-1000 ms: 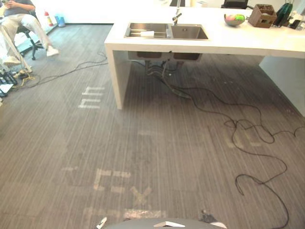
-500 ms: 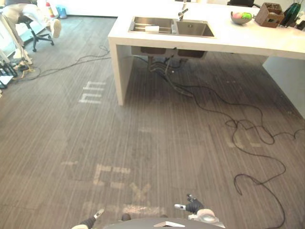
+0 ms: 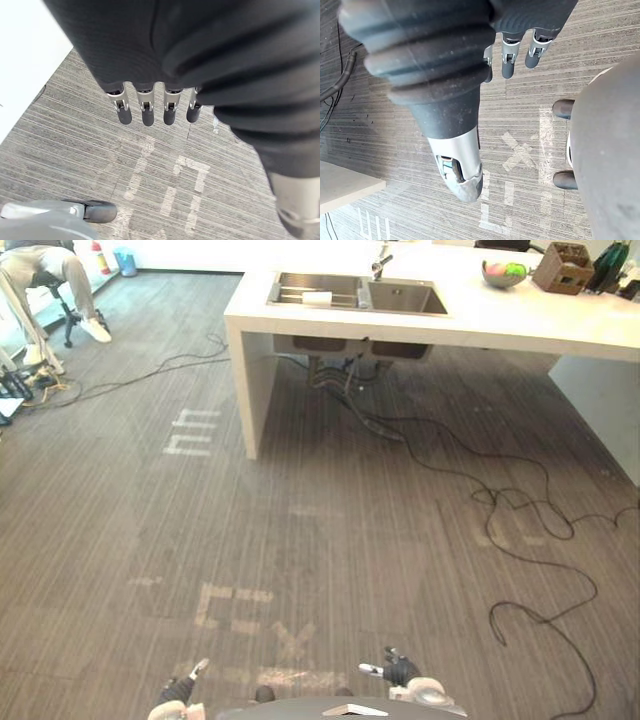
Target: Walk over to the sink, pick up the cup, carry it to the dishwasher, place the cup inside the dishwasher, then close the dishwasher door
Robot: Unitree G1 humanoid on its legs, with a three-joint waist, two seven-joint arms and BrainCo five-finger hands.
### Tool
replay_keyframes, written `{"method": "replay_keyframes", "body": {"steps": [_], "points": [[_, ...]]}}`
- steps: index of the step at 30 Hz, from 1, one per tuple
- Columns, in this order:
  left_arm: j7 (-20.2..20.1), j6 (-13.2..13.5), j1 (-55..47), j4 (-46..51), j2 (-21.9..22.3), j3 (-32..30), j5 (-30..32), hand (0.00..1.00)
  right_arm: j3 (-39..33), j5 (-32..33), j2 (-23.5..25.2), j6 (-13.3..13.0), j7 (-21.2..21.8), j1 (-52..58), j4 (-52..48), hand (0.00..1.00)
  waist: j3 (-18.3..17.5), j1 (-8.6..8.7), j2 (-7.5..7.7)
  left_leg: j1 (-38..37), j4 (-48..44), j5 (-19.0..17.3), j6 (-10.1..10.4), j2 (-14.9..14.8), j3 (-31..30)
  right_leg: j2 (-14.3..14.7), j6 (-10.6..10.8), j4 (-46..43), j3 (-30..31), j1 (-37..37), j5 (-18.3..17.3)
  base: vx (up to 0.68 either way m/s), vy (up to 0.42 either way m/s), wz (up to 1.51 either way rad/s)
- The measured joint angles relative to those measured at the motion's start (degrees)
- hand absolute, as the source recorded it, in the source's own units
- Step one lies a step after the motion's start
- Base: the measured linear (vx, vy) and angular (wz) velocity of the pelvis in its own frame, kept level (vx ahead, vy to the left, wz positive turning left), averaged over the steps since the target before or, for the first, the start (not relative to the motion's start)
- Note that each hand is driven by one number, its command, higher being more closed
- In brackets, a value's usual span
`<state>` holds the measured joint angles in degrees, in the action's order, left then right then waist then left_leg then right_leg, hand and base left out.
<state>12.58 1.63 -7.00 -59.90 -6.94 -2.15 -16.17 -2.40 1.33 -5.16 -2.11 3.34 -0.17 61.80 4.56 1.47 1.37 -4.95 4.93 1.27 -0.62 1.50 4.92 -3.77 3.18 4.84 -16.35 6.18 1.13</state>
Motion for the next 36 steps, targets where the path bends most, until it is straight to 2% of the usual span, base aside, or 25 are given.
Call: {"method": "replay_keyframes", "body": {"steps": [2,8,10,11,13,14,15,16,18,20,21,22,23,24,25,26,27,28,29,30,32,33,34,35,36], "points": [[2.1,1.8,0.0,0.0,0.8,-0.1,-2.4,0.0,0.0,1.8,0.0,-0.3,0.4,0.1,0.0,0.0,0.0,0.03,0.01,-0.1,0.0,0.0,0.0,0.0,0.0,0.0,0.0,0.0,0.1,0.0,0.0,0.0,0.0,0.0],[6.5,3.4,0.5,0.0,2.9,-0.9,-6.3,0.0,-0.8,5.6,0.1,-0.6,1.6,0.6,0.0,0.0,0.1,0.09,0.17,-1.5,0.0,-0.5,-0.2,0.0,-0.1,-0.1,0.3,-0.5,-0.1,1.7,-0.5,-0.01,-0.002,0.01],[10.3,3.4,0.2,0.1,3.9,-2.5,-6.3,0.0,-1.3,6.3,0.0,-0.7,1.7,1.1,-0.4,0.0,0.1,0.04,0.24,-2.5,-0.1,-2.0,-0.6,0.3,-0.3,-1.9,1.0,-10.2,-0.2,-1.3,-6.5,-0.01,0.012,0.11],[10.9,3.4,0.2,0.2,3.8,-2.5,-6.3,0.0,-1.3,6.3,0.0,-0.7,1.6,1.3,-0.6,0.0,0.1,0.05,0.54,-2.8,-0.3,-2.1,-0.8,0.7,-0.3,-2.9,1.3,-13.9,-0.2,-2.5,-8.5,0.05,0.049,0.31],[11.0,3.6,0.2,1.0,3.2,-2.9,-6.1,0.0,-1.3,7.6,0.0,0.0,1.5,3.0,-2.8,0.0,0.3,-0.28,2.1,-4.1,-0.5,-3.0,-1.8,3.0,-1.3,-7.4,3.6,-27.3,-0.2,-6.3,-13.8,0.09,0.047,0.41],[10.9,3.6,0.2,1.3,3.3,-3.2,-6.0,0.0,-1.4,8.5,0.1,0.1,1.4,3.3,-3.3,0.0,0.4,-0.29,2.35,-4.0,-1.3,-3.6,-2.2,3.4,-1.9,-8.4,3.6,-31.5,-0.2,-7.8,-14.0,0.08,0.06,0.34],[10.9,3.5,-0.5,2.5,3.4,-4.2,-6.0,0.0,-2.5,11.0,0.1,0.6,1.1,3.4,-4.9,0.0,1.7,-0.44,2.11,-4.0,-4.3,-5.4,-2.9,3.7,-2.3,-10.4,1.9,-41.2,0.5,-11.4,-12.9,0.08,0.078,0.21],[10.7,3.4,-1.2,3.7,3.6,-4.6,-6.2,0.0,-3.1,15.3,0.2,0.8,0.8,3.4,-5.0,0.0,2.4,-0.38,1.24,-4.4,-6.5,-6.9,-3.9,3.4,-2.5,-11.0,1.1,-47.7,2.1,-14.7,-13.0,0.1,0.074,0.15],[10.5,3.3,-2.6,4.5,3.2,-5.3,-6.2,0.0,-3.6,21.7,0.3,0.8,0.0,4.0,-5.4,0.0,2.2,0.03,0.92,-4.2,-9.0,-9.2,-3.6,2.2,-2.6,-9.8,1.0,-46.8,2.4,-17.2,-16.3,0.17,0.024,0.08],[10.3,3.0,-2.7,4.8,3.5,-7.4,-6.2,0.0,-5.4,25.4,0.7,1.0,0.0,4.9,-5.8,0.0,2.2,0.52,0.31,-4.3,-10.1,-10.7,-2.9,0.4,-3.3,-7.5,0.9,-38.7,1.6,-19.0,-16.3,0.24,-0.034,0.12],[9.8,2.6,-2.7,4.8,3.8,-8.5,-6.2,0.0,-7.5,26.6,0.9,1.1,0.0,5.8,-6.7,0.0,2.2,0.74,-0.48,-4.4,-10.4,-11.4,-2.1,-1.1,-3.3,-5.8,1.0,-32.4,1.4,-20.4,-14.4,0.33,-0.087,0.06],[9.0,2.4,-2.6,4.8,4.1,-9.2,-6.2,0.0,-8.7,27.3,0.7,1.1,0.2,6.8,-7.0,0.0,2.5,1.01,-1.24,-4.7,-11.1,-12.4,-0.9,-2.6,-3.3,-4.6,1.1,-26.4,1.5,-21.6,-11.0,0.35,-0.101,-0.02],[8.4,2.3,-2.6,4.9,4.2,-9.3,-6.2,0.0,-9.6,27.7,0.7,1.2,0.4,6.9,-7.2,0.0,2.7,0.98,-1.56,-5.3,-11.3,-13.1,-0.4,-3.3,-3.2,-4.2,1.1,-23.8,1.6,-22.1,-9.0,0.46,-0.172,-0.04],[7.8,2.2,-2.4,5.4,4.7,-10.4,-6.2,0.0,-10.5,27.7,0.7,1.4,0.4,8.2,-8.6,0.0,3.2,1.11,-1.92,-6.6,-12.3,-15.1,0.6,-4.5,-3.2,-3.7,1.3,-20.3,2.5,-22.6,-5.6,0.4,-0.175,-0.01],[7.6,2.2,-2.2,5.4,5.1,-11.4,-6.2,0.0,-10.8,27.7,0.8,1.6,0.5,9.2,-9.5,0.0,3.2,1.13,-1.95,-7.3,-12.8,-16.3,1.2,-5.0,-3.2,-3.3,1.4,-19.4,3.7,-22.5,-4.3,0.49,-0.261,0.17],[6.7,2.2,-2.0,5.7,5.9,-13.2,-6.3,0.0,-11.2,27.5,1.1,2.2,1.2,11.1,-11.0,0.0,3.2,1.45,-1.68,-9.5,-14.6,-20.0,2.7,-6.0,-3.8,-3.0,1.3,-20.5,7.2,-22.0,-3.4,0.44,-0.291,0.29],[6.3,2.2,-2.3,6.5,6.0,-13.8,-6.2,0.0,-11.4,27.6,1.7,2.4,1.6,12.7,-11.4,0.0,3.0,1.67,-1.42,-10.9,-15.8,-22.4,3.5,-6.5,-4.5,-3.1,0.8,-22.9,8.0,-21.6,-3.4,0.46,-0.309,0.32],[6.0,2.1,-2.5,6.7,6.5,-14.2,-6.2,0.0,-12.0,27.6,1.6,2.4,1.7,13.2,-11.5,0.0,2.8,1.87,-1.99,-12.0,-16.1,-23.7,3.9,-7.5,-4.6,-2.8,0.5,-25.9,7.7,-22.2,-2.3,0.62,-0.379,0.2],[5.6,2.0,-3.3,6.6,8.6,-15.7,-5.9,0.0,-13.0,27.5,1.2,2.9,1.5,14.0,-11.5,0.0,1.6,1.89,-3.62,-13.7,-18.0,-23.9,3.9,-9.9,-4.5,-1.0,-1.9,-33.2,6.5,-23.3,-6.9,0.54,-0.315,0.05],[5.5,2.0,-3.3,6.6,8.9,-15.9,-5.6,0.0,-13.3,27.4,1.1,3.0,1.5,14.0,-11.5,0.0,1.6,1.85,-3.91,-13.4,-19.1,-23.6,4.0,-10.3,-4.3,-0.7,-2.1,-33.8,6.5,-23.4,-7.7,0.54,-0.326,-0.02],[4.9,2.1,-3.5,6.3,10.5,-16.0,-3.1,0.0,-14.1,27.4,0.3,3.6,1.5,14.0,-11.3,0.0,0.8,2.11,-5.22,-8.2,-32.0,-19.2,3.9,-12.6,-5.1,2.0,-4.0,-34.1,5.7,-21.4,-11.3,0.54,-0.346,-0.12],[4.4,2.2,-3.6,6.2,10.5,-16.1,-2.2,0.0,-14.1,27.4,0.3,3.6,1.5,14.0,-11.3,0.0,0.7,2.09,-5.46,-6.7,-36.2,-17.0,4.0,-13.1,-5.3,2.6,-4.7,-33.8,5.5,-20.3,-12.0,0.63,-0.376,-0.16],[4.2,2.7,-3.8,5.8,10.2,-16.1,-0.6,0.0,-13.9,27.2,0.3,3.5,1.5,13.4,-11.2,0.0,0.9,2.02,-5.11,-3.9,-44.5,-11.3,4.3,-14.3,-5.9,3.8,-5.9,-32.3,5.5,-17.5,-13.2,0.41,-0.217,-0.13],[4.2,3.2,-3.8,5.4,10.1,-16.1,0.6,0.0,-13.7,27.1,0.2,3.2,1.5,13.3,-11.2,0.0,1.0,1.9,-5.15,-2.1,-49.4,-10.3,5.1,-14.9,-6.1,4.7,-6.4,-31.1,5.5,-15.7,-13.8,0.53,-0.258,-0.18],[4.2,4.1,-4.0,5.3,10.1,-16.1,2.2,0.0,-13.4,26.5,0.2,2.9,1.5,12.6,-11.2,0.0,1.1,1.72,-5.33,1.6,-59.8,-10.7,5.1,-16.4,-5.4,6.6,-7.5,-28.0,6.1,-11.5,-14.7,0.52,-0.225,-0.14]]}}
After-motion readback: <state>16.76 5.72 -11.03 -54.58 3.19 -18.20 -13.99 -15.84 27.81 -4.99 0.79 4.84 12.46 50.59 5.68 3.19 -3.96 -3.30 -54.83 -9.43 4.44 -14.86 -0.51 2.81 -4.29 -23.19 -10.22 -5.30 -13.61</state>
